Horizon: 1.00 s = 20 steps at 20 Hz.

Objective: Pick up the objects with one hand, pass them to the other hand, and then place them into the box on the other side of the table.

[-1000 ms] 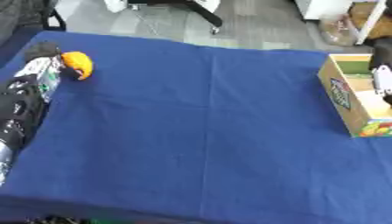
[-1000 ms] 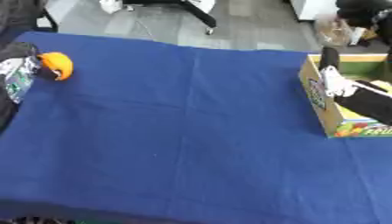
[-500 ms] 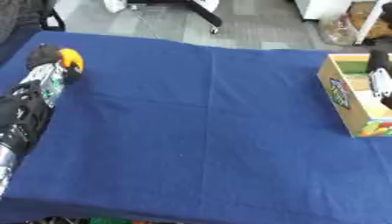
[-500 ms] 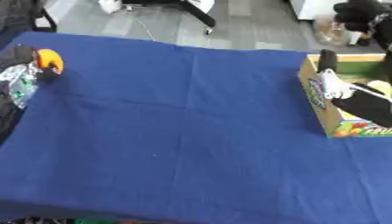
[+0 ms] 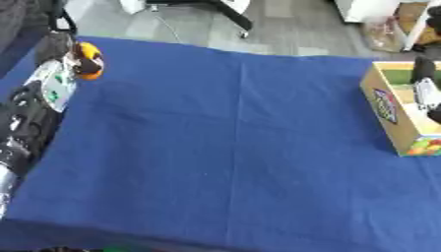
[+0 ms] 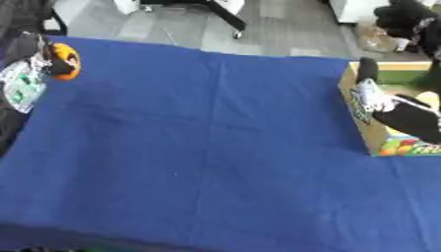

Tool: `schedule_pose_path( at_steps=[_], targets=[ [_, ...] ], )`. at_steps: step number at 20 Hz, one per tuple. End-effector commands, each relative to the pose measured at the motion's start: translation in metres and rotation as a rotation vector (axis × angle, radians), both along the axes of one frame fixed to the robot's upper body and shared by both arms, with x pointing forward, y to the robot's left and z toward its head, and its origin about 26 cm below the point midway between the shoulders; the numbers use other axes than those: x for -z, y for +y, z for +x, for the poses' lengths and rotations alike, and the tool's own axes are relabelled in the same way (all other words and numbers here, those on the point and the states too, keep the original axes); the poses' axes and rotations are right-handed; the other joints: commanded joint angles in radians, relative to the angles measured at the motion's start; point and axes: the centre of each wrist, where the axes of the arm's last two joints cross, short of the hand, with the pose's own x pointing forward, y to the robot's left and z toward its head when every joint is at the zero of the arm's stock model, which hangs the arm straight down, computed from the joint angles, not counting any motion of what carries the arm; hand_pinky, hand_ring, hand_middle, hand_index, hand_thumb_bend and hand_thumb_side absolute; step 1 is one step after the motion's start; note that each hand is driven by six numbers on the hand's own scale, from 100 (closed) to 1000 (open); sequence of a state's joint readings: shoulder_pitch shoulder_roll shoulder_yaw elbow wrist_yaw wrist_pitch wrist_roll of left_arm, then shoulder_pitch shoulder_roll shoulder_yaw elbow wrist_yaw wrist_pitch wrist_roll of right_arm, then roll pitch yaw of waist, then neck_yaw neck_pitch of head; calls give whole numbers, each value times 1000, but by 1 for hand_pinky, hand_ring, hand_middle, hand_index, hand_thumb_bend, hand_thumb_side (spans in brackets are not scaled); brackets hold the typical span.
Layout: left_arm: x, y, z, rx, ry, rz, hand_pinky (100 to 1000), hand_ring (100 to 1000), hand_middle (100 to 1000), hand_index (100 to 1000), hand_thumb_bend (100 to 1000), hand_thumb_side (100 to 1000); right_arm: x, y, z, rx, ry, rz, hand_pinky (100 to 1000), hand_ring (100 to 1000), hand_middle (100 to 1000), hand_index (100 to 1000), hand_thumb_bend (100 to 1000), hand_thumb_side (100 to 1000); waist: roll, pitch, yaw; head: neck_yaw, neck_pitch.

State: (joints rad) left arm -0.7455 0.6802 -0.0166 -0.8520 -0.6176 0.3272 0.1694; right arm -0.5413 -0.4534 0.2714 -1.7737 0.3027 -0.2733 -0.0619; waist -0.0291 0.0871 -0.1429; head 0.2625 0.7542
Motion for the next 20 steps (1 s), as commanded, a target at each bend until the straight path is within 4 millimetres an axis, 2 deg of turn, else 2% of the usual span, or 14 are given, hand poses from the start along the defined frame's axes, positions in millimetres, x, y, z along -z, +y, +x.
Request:
schedule_pose_path(
  at_steps=[1, 5, 8, 14, 20],
  targets=[
    [-46, -5, -7, 103, -154, -27, 226, 294, 249, 362, 272, 237, -9, -2, 1, 3, -29, -8, 833, 836, 827, 957, 100, 272, -3, -15, 2, -11, -1],
    [-66, -30, -16, 259, -267, -140, 220, 290, 245, 357, 300, 203, -14, 5, 2, -21, -46, -23, 831, 833, 825, 953, 100, 260, -2, -19, 5, -25, -2],
    [-77, -53, -25, 404, -338, -241, 218, 288, 245, 355, 307, 190, -25, 17, 1, -71, -73, -45, 830, 830, 824, 948, 100, 251, -1, -22, 6, -43, -4],
    [-98, -110, -49, 695, -470, -394, 231, 294, 251, 359, 309, 177, -44, 55, -2, -181, -109, -107, 817, 817, 813, 938, 100, 268, 0, -26, 12, -86, -12],
    [-110, -154, -74, 929, -502, -524, 240, 296, 254, 361, 307, 168, -48, 98, -4, -330, -106, -189, 815, 819, 814, 938, 103, 260, 3, -26, 23, -130, -23]
  ],
)
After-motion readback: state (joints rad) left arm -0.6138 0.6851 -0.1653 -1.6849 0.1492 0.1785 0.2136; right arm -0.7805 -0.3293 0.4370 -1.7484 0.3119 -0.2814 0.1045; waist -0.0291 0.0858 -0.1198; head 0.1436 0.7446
